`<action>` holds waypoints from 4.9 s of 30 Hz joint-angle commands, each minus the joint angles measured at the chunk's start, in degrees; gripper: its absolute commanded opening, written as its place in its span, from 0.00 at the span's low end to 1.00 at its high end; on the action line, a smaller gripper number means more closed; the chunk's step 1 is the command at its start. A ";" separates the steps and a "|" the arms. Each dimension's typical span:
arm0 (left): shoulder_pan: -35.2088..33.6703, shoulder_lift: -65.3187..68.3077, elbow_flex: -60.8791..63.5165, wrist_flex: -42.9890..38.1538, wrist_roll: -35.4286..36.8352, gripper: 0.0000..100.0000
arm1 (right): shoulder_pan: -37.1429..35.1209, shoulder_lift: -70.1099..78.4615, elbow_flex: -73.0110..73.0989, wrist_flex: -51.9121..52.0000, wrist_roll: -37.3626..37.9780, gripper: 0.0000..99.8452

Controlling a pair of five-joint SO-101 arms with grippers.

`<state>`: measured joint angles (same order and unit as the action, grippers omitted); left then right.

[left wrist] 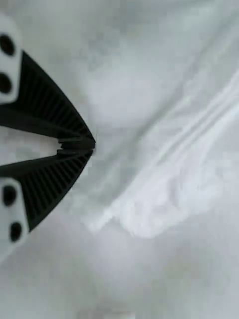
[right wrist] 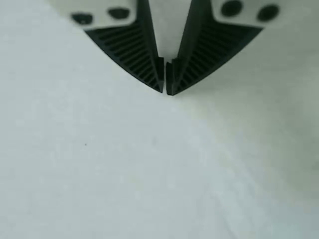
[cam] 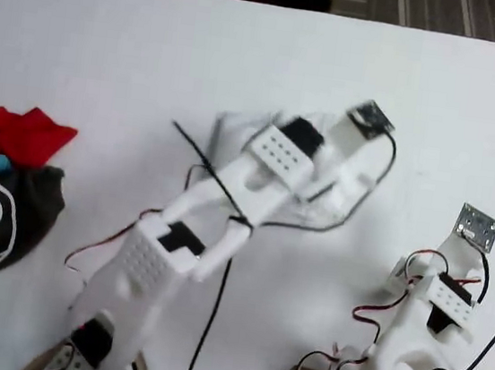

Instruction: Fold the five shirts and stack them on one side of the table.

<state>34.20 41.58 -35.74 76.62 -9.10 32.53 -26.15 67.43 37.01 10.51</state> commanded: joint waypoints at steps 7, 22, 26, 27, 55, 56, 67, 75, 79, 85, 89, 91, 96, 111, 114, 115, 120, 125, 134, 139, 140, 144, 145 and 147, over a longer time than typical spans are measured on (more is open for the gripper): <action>2.02 -1.41 2.07 -7.03 0.18 0.03 | 0.04 -1.63 -0.62 -0.84 -0.18 0.02; -11.25 -0.79 -21.32 13.80 0.44 0.03 | 0.04 -1.63 -0.62 -0.84 -0.18 0.02; -17.67 -0.79 -11.91 12.22 0.44 0.03 | 0.04 -1.63 -0.62 -0.84 -0.09 0.02; -18.64 -0.79 -9.54 12.13 0.44 0.03 | 0.04 -1.63 -0.62 -0.84 -0.09 0.02; -25.14 -2.90 -11.74 12.13 2.20 0.03 | -21.49 -1.10 -30.59 30.81 -0.53 0.02; -26.55 -1.58 -11.74 10.90 3.43 0.03 | -24.57 -1.10 -31.74 31.34 -0.53 0.02; -28.66 7.74 -12.44 4.57 8.35 0.03 | -44.79 -0.04 -33.05 23.16 -0.53 0.02; -29.10 8.09 -16.40 8.79 8.53 0.03 | -41.10 20.00 -33.93 15.87 0.00 0.02; -29.10 8.09 -18.95 12.57 8.53 0.03 | -36.00 27.74 -37.45 15.87 0.00 0.02; -29.10 8.18 -22.37 17.23 8.53 0.03 | -31.60 29.14 -41.93 17.63 4.92 0.02; -29.10 8.09 -22.90 18.46 8.35 0.03 | -31.78 29.05 -45.01 21.67 6.15 0.02; -29.10 7.74 -22.90 19.78 8.35 0.03 | -31.78 29.05 -47.38 24.40 6.15 0.02; -31.47 6.51 -22.90 24.79 8.26 0.03 | -31.43 25.89 -54.95 31.43 6.07 0.03; -41.05 -3.16 -15.60 25.76 6.51 0.03 | -37.58 39.96 -69.45 29.49 5.98 0.25; -41.14 -5.89 -11.38 25.67 6.51 0.03 | -38.02 45.32 -74.64 29.85 5.89 0.25; -41.32 -6.86 -10.07 25.58 6.51 0.03 | -37.93 47.16 -76.48 30.46 5.54 0.25; -43.87 -11.34 -5.41 25.41 6.51 0.03 | -36.53 56.48 -84.13 34.15 5.01 0.25; -48.09 -15.65 -1.98 25.49 6.24 0.03 | -35.91 66.51 -90.29 38.29 4.92 0.26; -54.15 -23.65 6.29 25.32 6.07 0.03 | -37.76 78.99 -106.64 49.10 5.27 0.11; -54.77 -24.97 7.25 25.32 6.07 0.03 | -37.23 82.59 -115.60 53.14 4.92 0.02; -54.77 -24.97 7.25 25.32 6.07 0.03 | -36.53 82.59 -117.98 54.37 5.19 0.02; -54.86 -24.97 8.57 25.67 6.07 0.03 | -30.55 82.24 -131.16 59.30 5.19 0.02; -54.86 -25.23 9.89 25.67 6.07 0.03 | -28.53 82.24 -134.24 59.47 5.27 0.02; -54.95 -25.23 12.88 25.67 5.36 0.03 | -24.40 82.33 -139.34 59.38 5.27 0.02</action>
<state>-20.31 20.04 -25.01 101.32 -2.33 2.02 57.01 -62.95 95.82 15.87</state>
